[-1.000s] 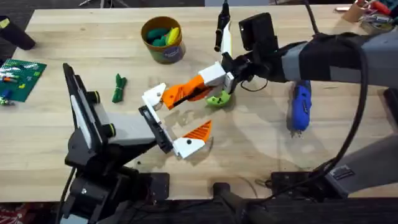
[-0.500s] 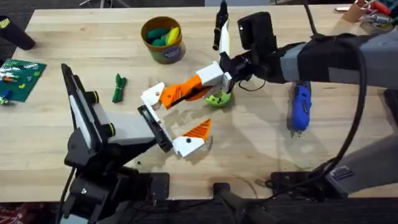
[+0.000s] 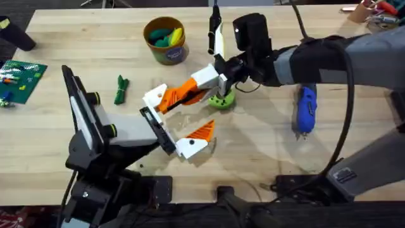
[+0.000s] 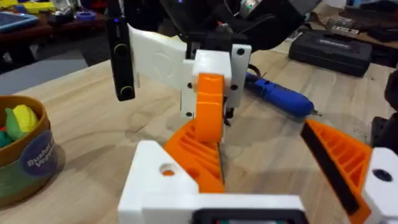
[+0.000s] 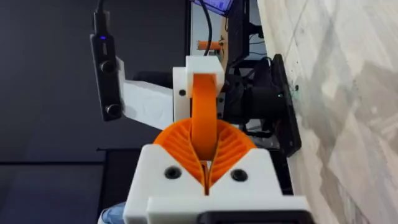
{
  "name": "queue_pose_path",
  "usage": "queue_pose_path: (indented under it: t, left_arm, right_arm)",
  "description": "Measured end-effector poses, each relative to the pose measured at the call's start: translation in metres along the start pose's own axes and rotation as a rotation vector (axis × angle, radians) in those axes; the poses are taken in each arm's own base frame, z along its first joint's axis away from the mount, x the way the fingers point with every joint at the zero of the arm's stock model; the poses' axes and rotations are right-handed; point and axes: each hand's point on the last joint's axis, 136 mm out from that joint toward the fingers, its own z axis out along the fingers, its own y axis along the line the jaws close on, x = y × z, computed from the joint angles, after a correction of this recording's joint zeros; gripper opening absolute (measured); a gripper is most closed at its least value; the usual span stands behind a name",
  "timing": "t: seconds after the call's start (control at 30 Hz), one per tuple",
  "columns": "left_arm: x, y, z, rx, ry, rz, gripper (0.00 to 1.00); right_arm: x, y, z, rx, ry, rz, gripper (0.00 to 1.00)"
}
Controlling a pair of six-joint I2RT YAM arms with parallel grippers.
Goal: Pick up the gripper from the table and insert it into the empty holder that is missing its gripper. Then pick up a screw, insert it into the mounting hole, and use the screwdriver to tighten it. Finally, clean up the table by picking up the vegetable and placing it into the bucket.
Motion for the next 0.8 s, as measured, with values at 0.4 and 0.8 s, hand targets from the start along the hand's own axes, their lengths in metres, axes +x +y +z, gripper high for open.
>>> queue_pose_path:
  t: [0.4, 0.8]
  left_arm:
    - [0.0, 0.0, 0.0, -0.001, 0.0, 0.0, 0.985]
    - [0.0, 0.002, 0.0, -0.01, 0.0, -0.003, 0.985]
  right_arm:
    - [-0.008, -0.001, 0.001, 0.001, 0.0, 0.03, 0.02]
    - [-0.021, -0.002, 0.003, -0.004, 0.011, 0.034, 0.021]
